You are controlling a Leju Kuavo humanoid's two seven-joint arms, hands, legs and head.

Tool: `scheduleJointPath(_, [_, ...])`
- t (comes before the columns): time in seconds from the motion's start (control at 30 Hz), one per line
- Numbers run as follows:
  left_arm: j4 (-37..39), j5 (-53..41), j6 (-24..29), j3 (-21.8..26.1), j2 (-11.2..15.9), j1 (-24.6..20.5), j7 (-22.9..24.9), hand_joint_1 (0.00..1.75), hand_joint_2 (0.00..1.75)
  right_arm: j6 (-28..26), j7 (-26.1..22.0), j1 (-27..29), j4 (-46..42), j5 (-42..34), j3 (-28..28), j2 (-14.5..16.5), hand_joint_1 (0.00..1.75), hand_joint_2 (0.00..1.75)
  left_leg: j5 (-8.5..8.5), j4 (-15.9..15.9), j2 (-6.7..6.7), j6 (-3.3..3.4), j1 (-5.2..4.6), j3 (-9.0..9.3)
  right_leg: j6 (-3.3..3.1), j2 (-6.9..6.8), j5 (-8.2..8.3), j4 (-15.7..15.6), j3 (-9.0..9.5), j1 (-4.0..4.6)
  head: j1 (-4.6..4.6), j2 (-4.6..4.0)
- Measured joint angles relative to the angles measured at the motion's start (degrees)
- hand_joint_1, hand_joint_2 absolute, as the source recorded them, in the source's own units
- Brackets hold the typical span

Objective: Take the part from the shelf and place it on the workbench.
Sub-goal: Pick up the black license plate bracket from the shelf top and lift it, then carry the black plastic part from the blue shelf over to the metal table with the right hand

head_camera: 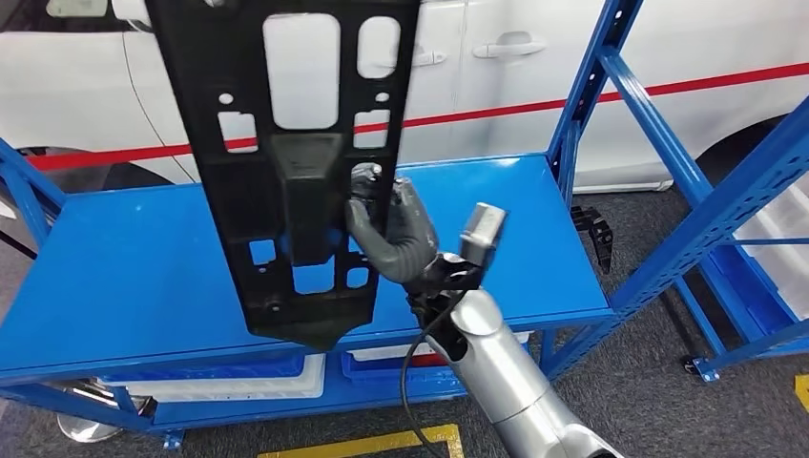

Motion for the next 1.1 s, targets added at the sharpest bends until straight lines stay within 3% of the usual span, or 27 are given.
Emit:
scheduleJointPath(0.13, [0.00,0.64,-0.64,1.08,-0.07,0.28,-1.11,0.00,0.00,6.77,0.86,3.84,-12.79,-5.79,-1.48,-3.79,1.73,1.75,-0.02,-1.34,0.03,1.10,0.08,0.49,1.27,-0.09,-0.82,1.11,-0.62,-0.08,0.05,0.00])
scheduleJointPath(0.2, [0.00,0.74,-0.63,1.49,-0.10,0.19,-1.22,0.00,0.00,7.43,1.20,4.79,-17.46,-6.23,-1.67,-5.45,1.73,1.75,0.11,-1.74,0.14,1.64,0.22,0.82,1.85,0.03,-3.58,5.99,-2.85,-0.30,0.09,0.00])
scheduleJointPath(0.27, [0.00,0.86,-0.58,1.90,-0.10,0.05,-1.22,0.00,0.00,7.36,1.21,6.09,-20.87,-6.19,-1.77,-7.01,1.73,1.75,0.02,-1.70,0.11,1.90,0.21,0.86,2.23,0.05,-6.50,12.99,-6.48,-0.58,0.10,0.00])
scheduleJointPath(0.3, [0.00,0.91,-0.51,2.08,-0.10,0.02,-1.22,0.00,0.00,7.15,1.13,6.75,-22.19,-6.01,-1.83,-7.71,1.73,1.75,-0.04,-1.64,0.08,1.92,0.21,0.87,2.39,0.05,-6.84,15.04,-7.66,-0.78,0.11,0.00])
scheduleJointPath(0.33, [0.00,0.96,-0.43,2.23,-0.10,0.02,-1.19,0.00,0.00,6.80,0.98,7.30,-23.41,-5.71,-1.87,-8.34,1.73,1.75,-0.08,-1.53,0.05,1.85,0.23,0.90,2.54,0.04,-6.12,15.12,-7.86,-1.01,0.11,-0.01])
scheduleJointPath(0.37, [0.00,1.02,-0.35,2.36,-0.13,0.02,-1.15,0.00,0.00,6.31,0.71,7.69,-24.67,-5.22,-1.90,-8.96,1.73,1.75,-0.15,-1.35,0.02,1.73,0.27,0.92,2.66,0.02,-4.48,13.02,-6.92,-1.25,0.11,-0.01])
scheduleJointPath(0.4, [0.00,1.07,-0.30,2.50,-0.17,0.02,-1.09,0.00,0.00,5.60,0.28,7.95,-25.91,-4.49,-1.91,-9.55,1.73,1.75,-0.29,-1.06,-0.01,1.52,0.32,0.92,2.74,0.01,-2.46,9.35,-5.14,-1.49,0.12,-0.01])
scheduleJointPath(0.47, [0.00,1.16,-0.23,2.90,-0.23,-0.05,-0.94,0.00,0.00,3.66,-0.84,8.27,-28.35,-2.52,-1.92,-10.79,1.73,1.75,-0.69,-0.22,-0.14,0.87,0.19,0.55,2.59,0.13,-0.05,3.23,-2.23,-1.63,0.14,0.00])
scheduleJointPath(0.6, [0.00,1.10,-0.13,3.63,-0.23,-0.22,-0.70,0.00,0.00,-1.19,-2.32,8.93,-31.85,2.23,-1.93,-12.82,1.73,1.75,-0.91,0.24,-0.27,-0.43,0.20,0.01,1.21,0.32,0.56,1.62,-2.10,-1.36,0.15,0.00])
scheduleJointPath(0.67, [0.00,0.80,-0.12,3.80,-0.24,-0.20,-0.68,0.00,0.00,-3.59,-2.61,8.99,-33.15,4.23,-1.79,-13.56,1.73,1.75,-3.11,2.37,-0.25,-0.87,0.29,-0.76,0.41,0.18,1.04,1.30,-2.32,-1.49,0.14,0.00])
scheduleJointPath(0.77, [0.00,0.38,-0.51,3.96,-0.20,-0.22,-0.68,0.00,0.00,-7.06,-3.18,9.16,-34.25,7.01,-1.23,-14.83,1.73,1.75,-9.68,12.30,-0.24,-1.10,0.32,-4.11,-0.30,-0.03,1.80,1.25,-3.23,-1.18,0.12,0.00])
scheduleJointPath(0.8, [0.00,0.34,-0.66,4.05,-0.19,-0.21,-0.67,0.00,0.00,-7.80,-3.27,9.28,-34.39,7.73,-1.02,-15.20,1.73,1.75,-10.88,14.78,-0.24,-1.01,0.28,-4.69,-0.45,-0.06,2.14,1.27,-3.68,-0.99,0.11,0.00])
scheduleJointPath(0.83, [0.00,0.33,-0.75,4.13,-0.19,-0.21,-0.62,0.00,0.00,-8.26,-3.28,9.39,-34.46,8.19,-0.80,-15.51,1.73,1.75,-11.01,15.23,-0.24,-0.79,0.20,-4.24,-0.52,-0.05,2.51,1.29,-4.12,-0.80,0.11,0.00])
scheduleJointPath(0.87, [0.00,0.33,-0.81,4.19,-0.18,-0.22,-0.58,0.00,0.00,-8.56,-3.28,9.48,-34.54,8.48,-0.60,-15.80,1.73,1.75,-10.14,13.37,-0.25,-0.42,0.04,-2.61,-0.55,-0.03,2.90,1.31,-4.53,-0.64,0.11,0.00])
scheduleJointPath(0.97, [-0.04,0.31,-1.02,4.27,0.02,-0.54,-0.25,0.00,0.00,-9.44,-2.99,9.56,-34.96,8.72,-0.16,-16.44,1.73,1.75,-6.43,1.61,-0.10,1.07,-0.92,4.87,-0.34,-0.08,4.09,1.28,-5.26,-0.38,0.15,0.00])
scheduleJointPath(1.0, [-0.07,0.30,-1.04,4.32,0.14,-0.65,-0.05,0.00,0.00,-9.78,-2.66,9.58,-35.06,8.67,-0.03,-16.59,1.73,1.75,-5.86,-0.61,-0.02,1.41,-1.25,6.06,-0.08,-0.18,4.48,1.19,-5.34,-0.44,0.14,0.00])
scheduleJointPath(1.1, [-0.11,0.31,-0.73,4.69,0.32,-0.69,0.62,0.00,0.00,-10.28,-2.10,9.82,-34.91,8.50,0.44,-17.19,1.73,1.75,-4.39,-1.89,0.10,2.11,-1.61,6.05,0.90,-0.44,5.77,0.56,-5.31,-0.81,0.12,0.00])
